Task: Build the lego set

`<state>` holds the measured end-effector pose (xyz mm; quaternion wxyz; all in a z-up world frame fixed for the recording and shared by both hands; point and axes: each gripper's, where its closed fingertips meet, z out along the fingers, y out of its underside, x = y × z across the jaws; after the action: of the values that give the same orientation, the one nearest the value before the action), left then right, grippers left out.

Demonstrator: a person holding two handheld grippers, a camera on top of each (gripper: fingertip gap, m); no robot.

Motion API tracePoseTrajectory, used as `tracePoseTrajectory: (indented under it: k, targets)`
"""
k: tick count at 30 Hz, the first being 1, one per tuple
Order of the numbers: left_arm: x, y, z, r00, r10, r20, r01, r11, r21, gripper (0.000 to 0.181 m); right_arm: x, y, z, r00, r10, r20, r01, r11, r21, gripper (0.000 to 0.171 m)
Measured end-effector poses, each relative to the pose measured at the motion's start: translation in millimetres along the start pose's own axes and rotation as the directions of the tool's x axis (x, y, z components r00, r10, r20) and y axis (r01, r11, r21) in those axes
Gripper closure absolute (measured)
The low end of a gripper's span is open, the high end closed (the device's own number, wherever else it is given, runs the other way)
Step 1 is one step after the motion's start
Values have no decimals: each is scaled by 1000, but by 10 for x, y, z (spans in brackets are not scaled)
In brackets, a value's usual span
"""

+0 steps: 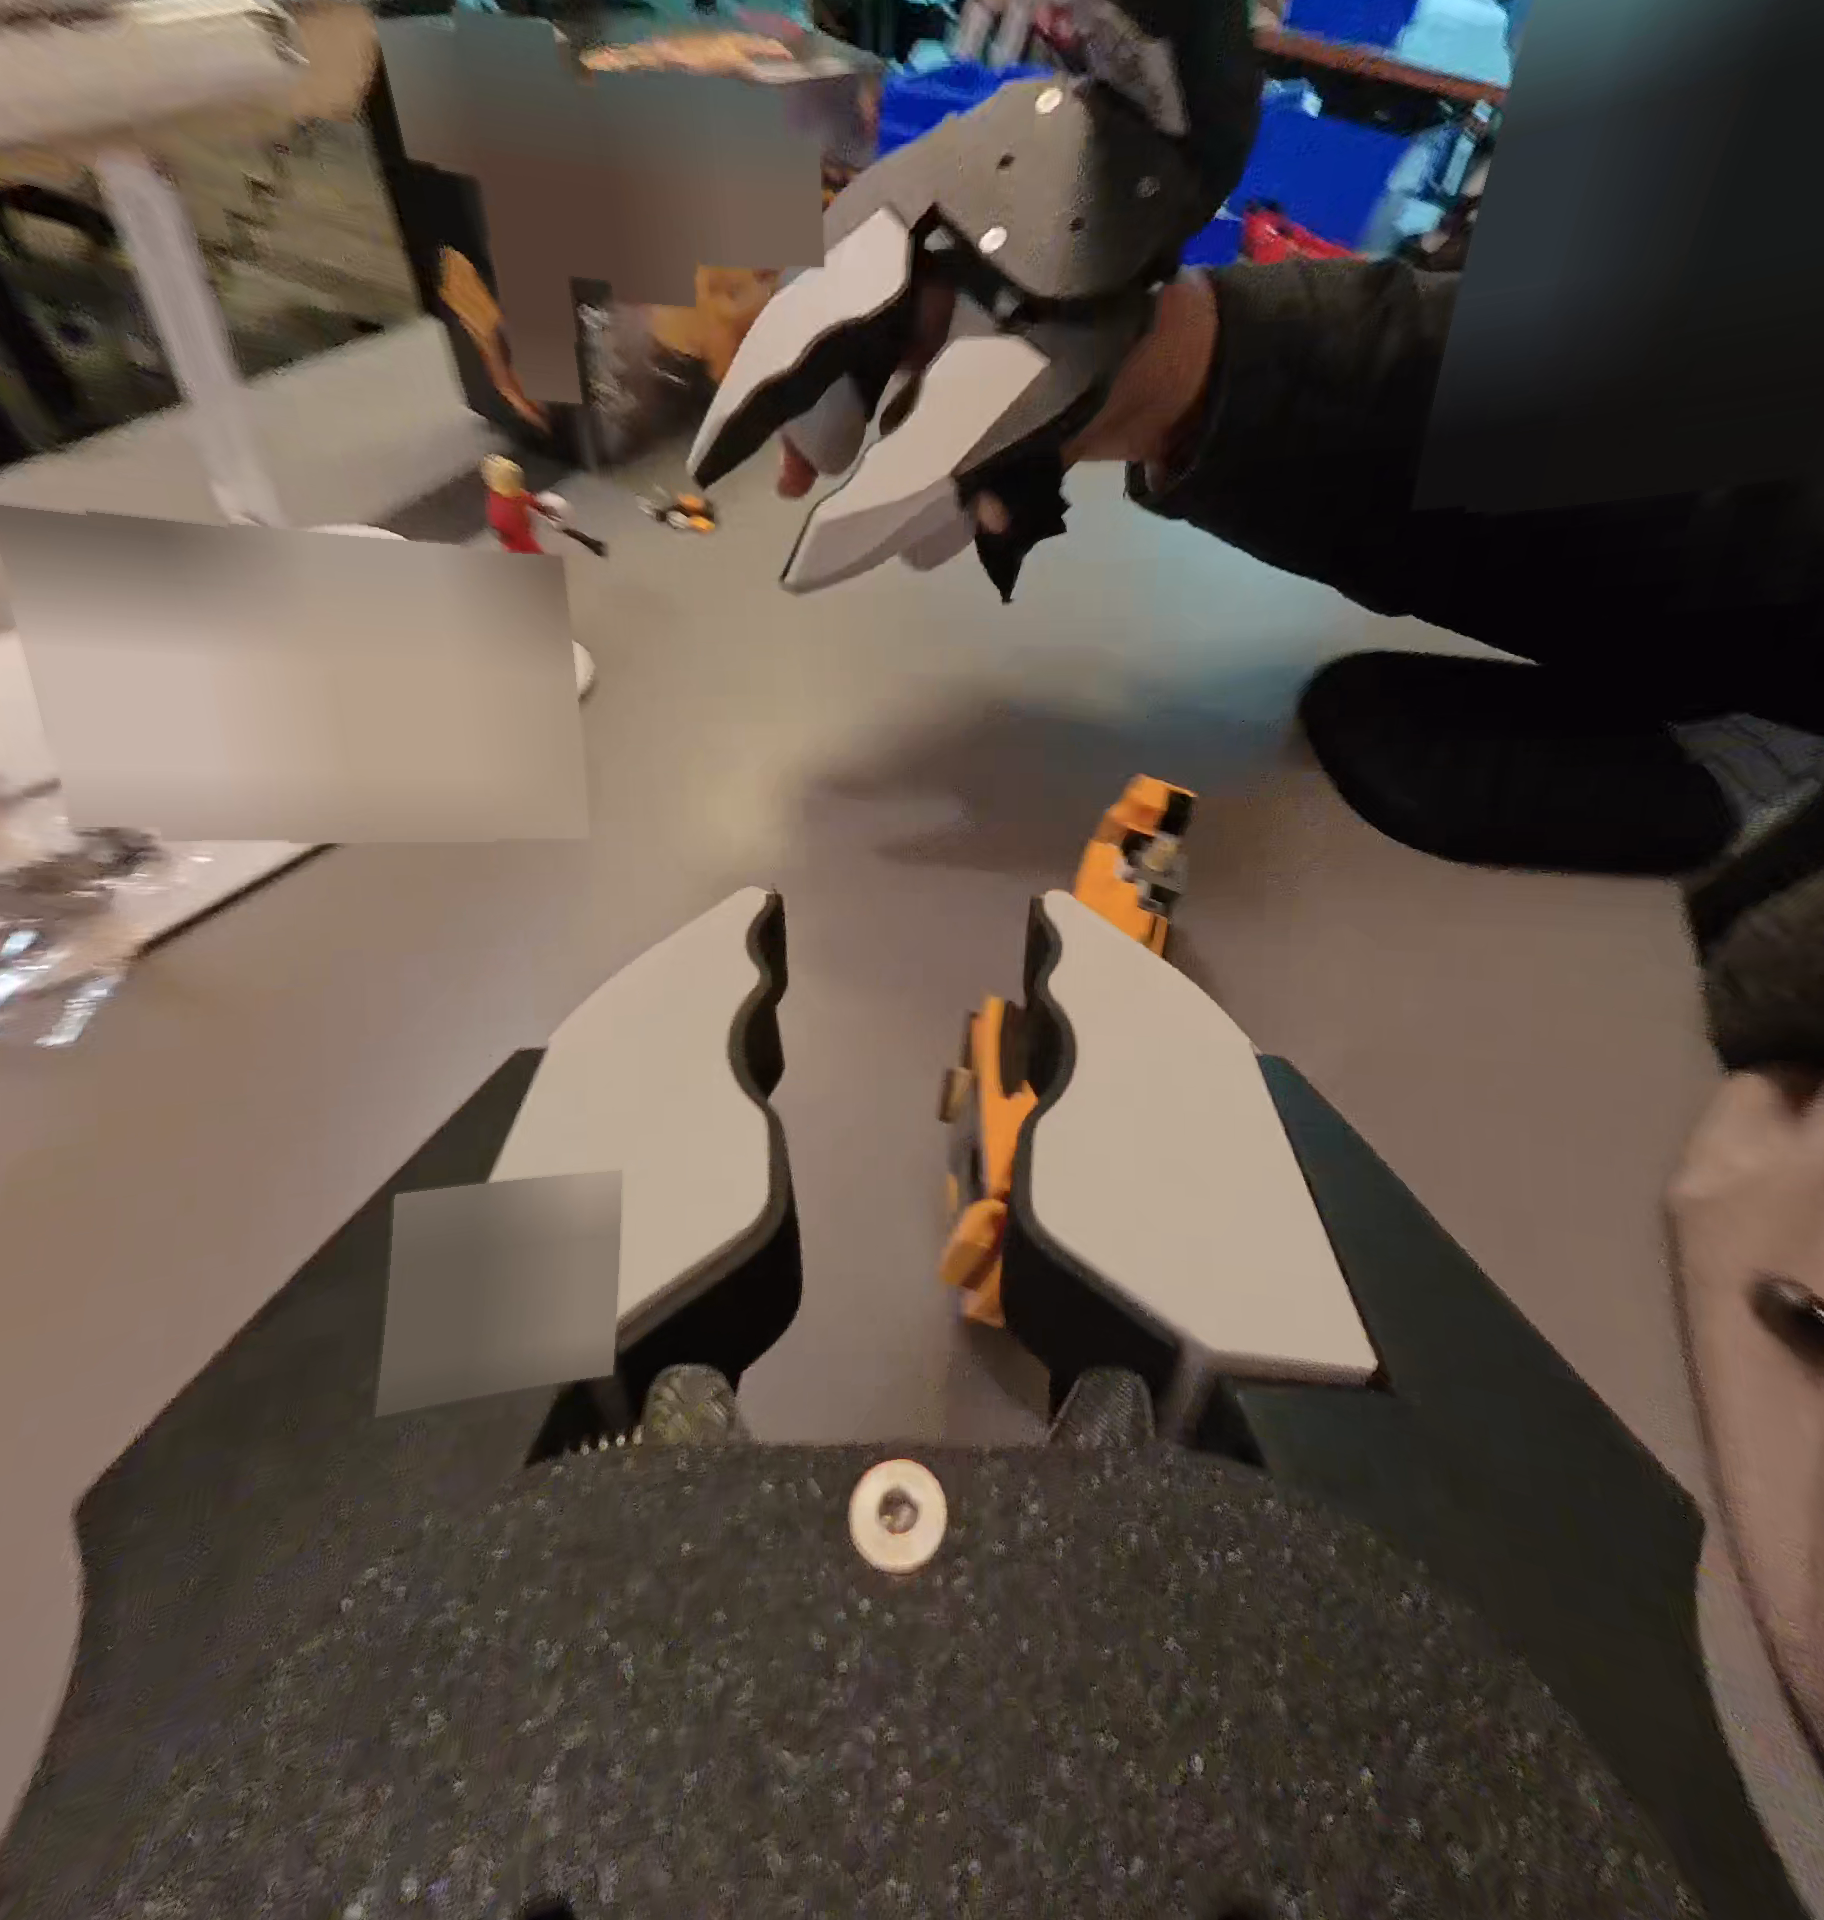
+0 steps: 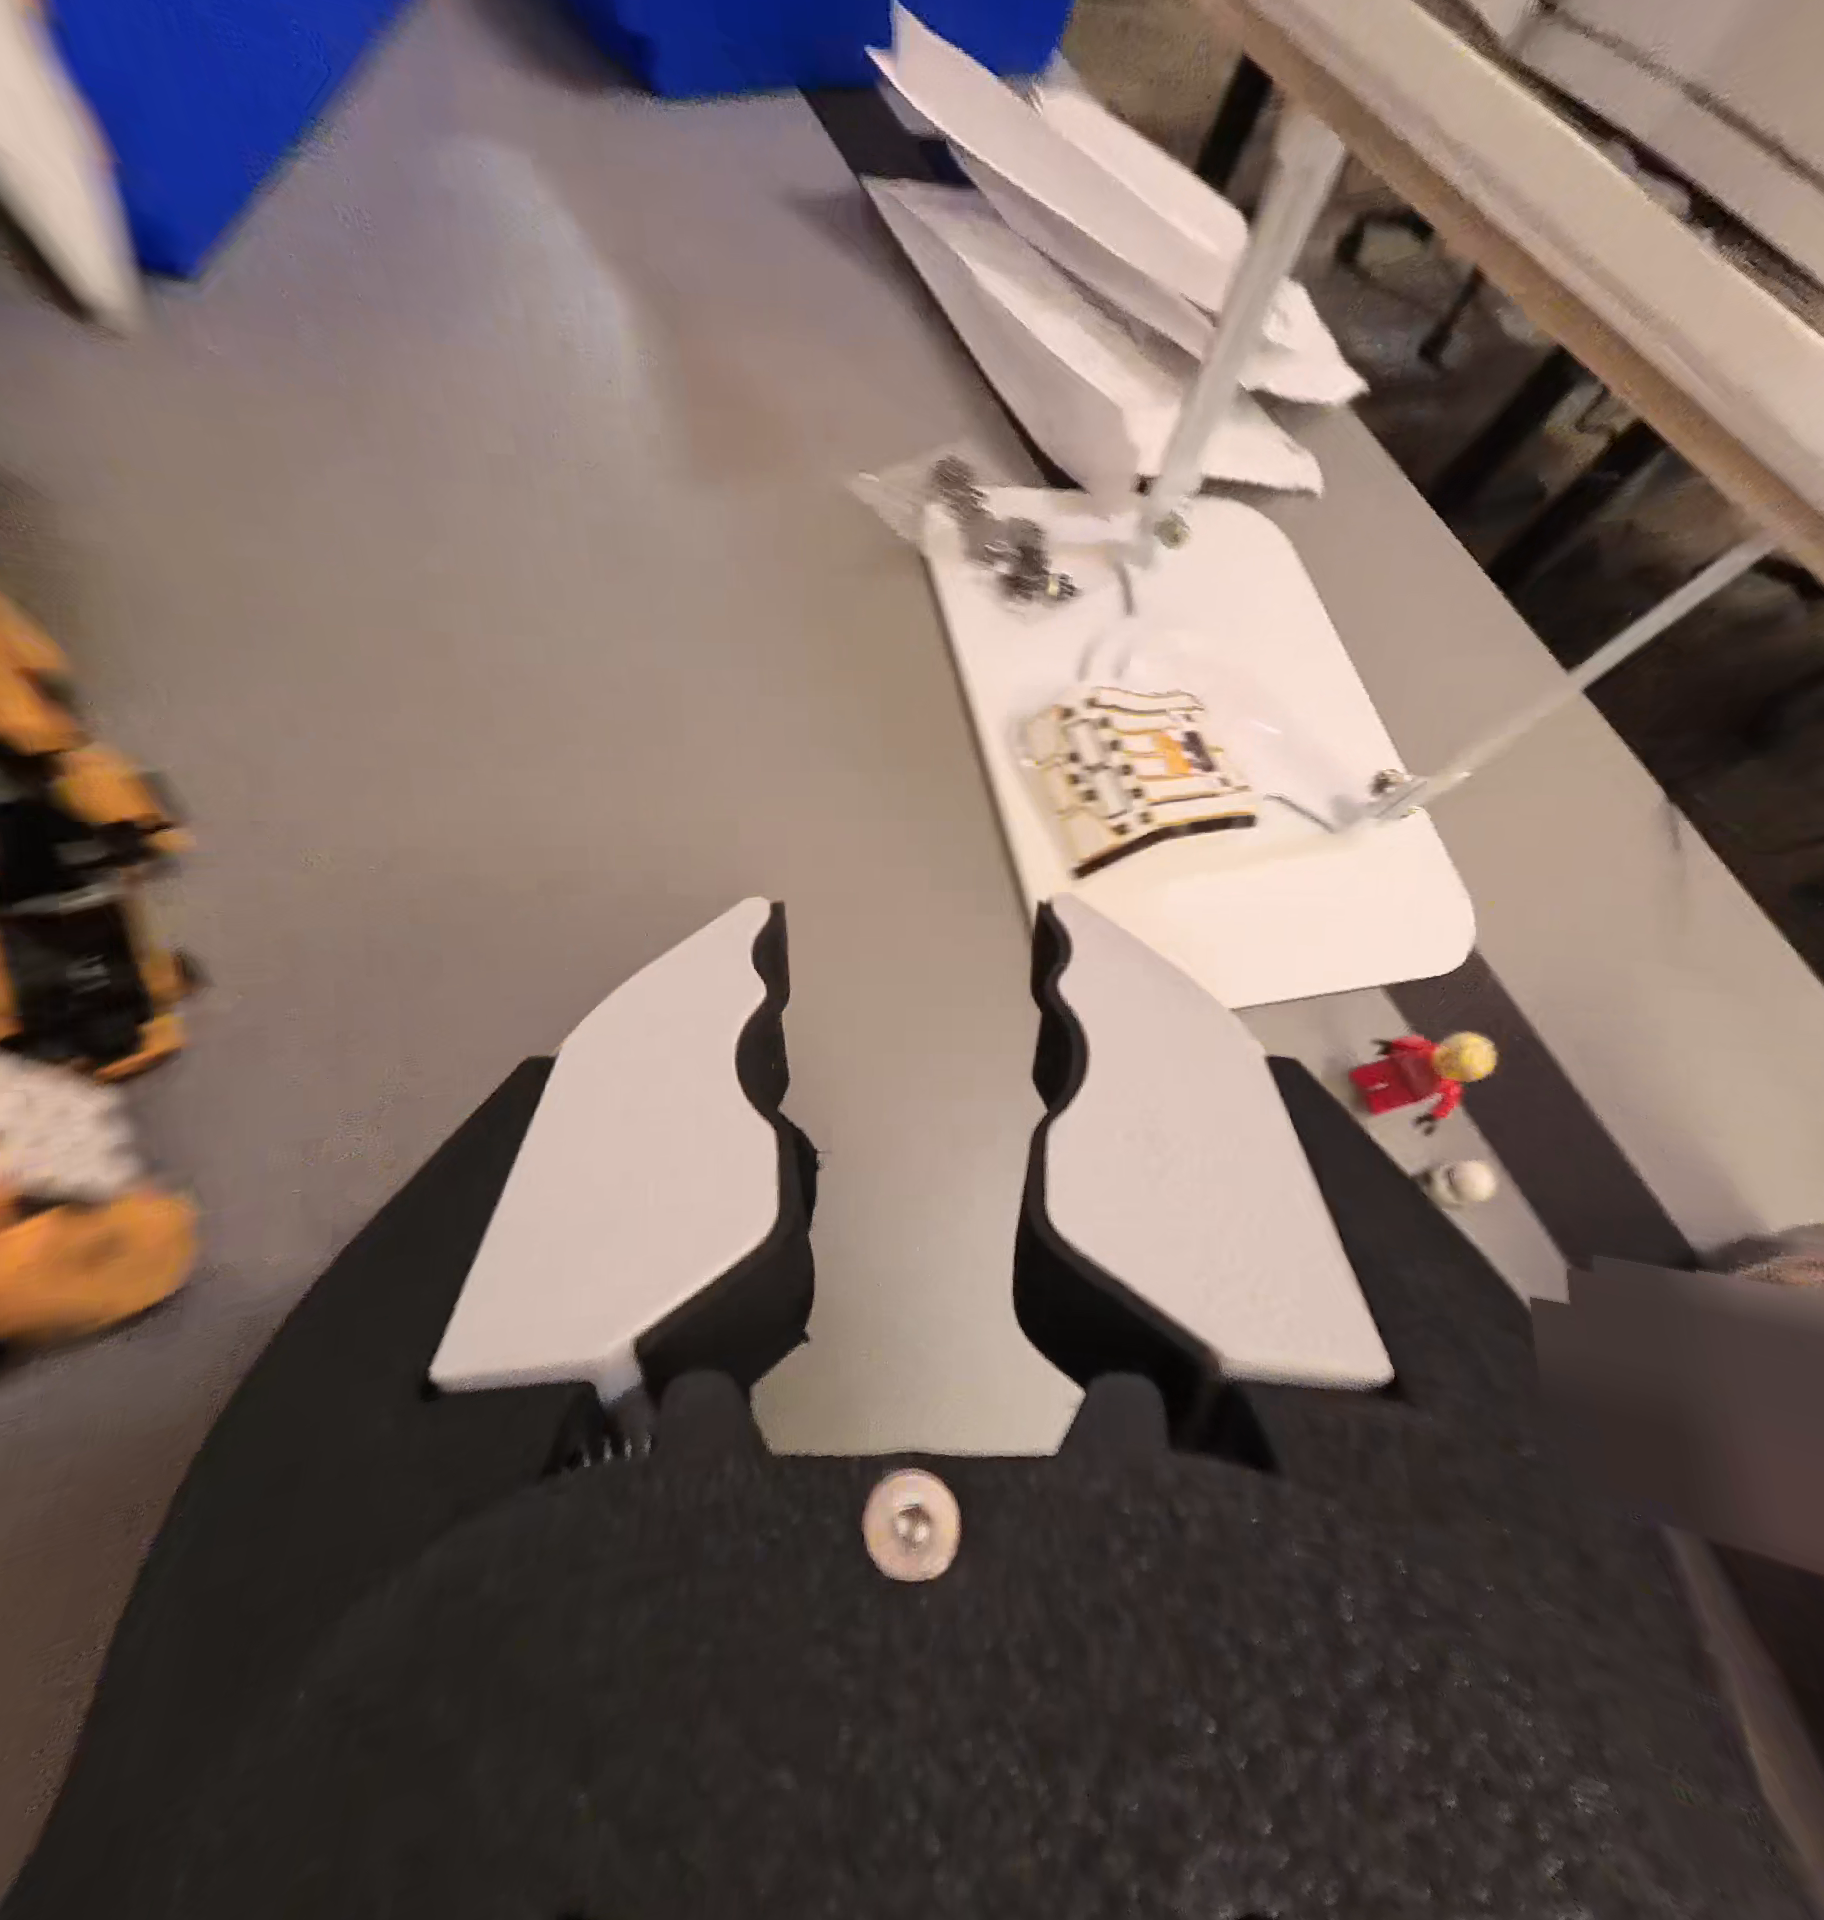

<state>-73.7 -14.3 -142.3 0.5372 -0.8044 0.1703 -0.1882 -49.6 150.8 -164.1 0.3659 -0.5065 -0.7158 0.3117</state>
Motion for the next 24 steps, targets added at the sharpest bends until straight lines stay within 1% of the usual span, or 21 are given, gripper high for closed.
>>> tracePoseTrajectory:
  k: [3,5,6,8,11,13,15,17,18,21,24]
  targets:
    - [-156,9,-21,996,7,87,-11,999,44,146,410,84,445,999,22,-41,-26,995,-92,122]
    - [-224,28,-28,993,0,120,-8,998,59,148,550,208,702,992,125,-28,-129,975,-181,117]
    - [-246,38,-28,992,-2,129,-6,998,62,150,579,239,798,980,200,-21,-200,960,-197,117]
    - [-275,65,-19,991,-5,136,-3,998,58,151,612,306,928,956,293,-27,-292,931,-218,118]
    - [-308,101,1,990,-5,141,-2,999,51,152,654,391,1058,939,340,-53,-343,910,-233,128]
    - [-313,113,12,991,-22,132,15,998,57,152,704,393,1108,919,389,-71,-394,892,-221,136]
    - [-320,123,19,991,-44,126,37,997,63,152,710,348,1123,908,416,-48,-417,887,-197,151]
    - [-323,125,21,991,-58,119,50,997,67,152,695,334,1120,914,406,-31,-404,896,-185,167]
    - [-323,120,20,991,-62,117,54,996,72,153,687,325,1113,918,395,-24,-393,903,-176,171]
    - [-319,126,29,991,-66,116,58,996,71,154,632,277,1051,929,368,24,-362,922,-139,171]
    - [-299,119,32,991,-56,119,48,996,69,154,530,174,910,951,301,73,-296,953,-61,171]
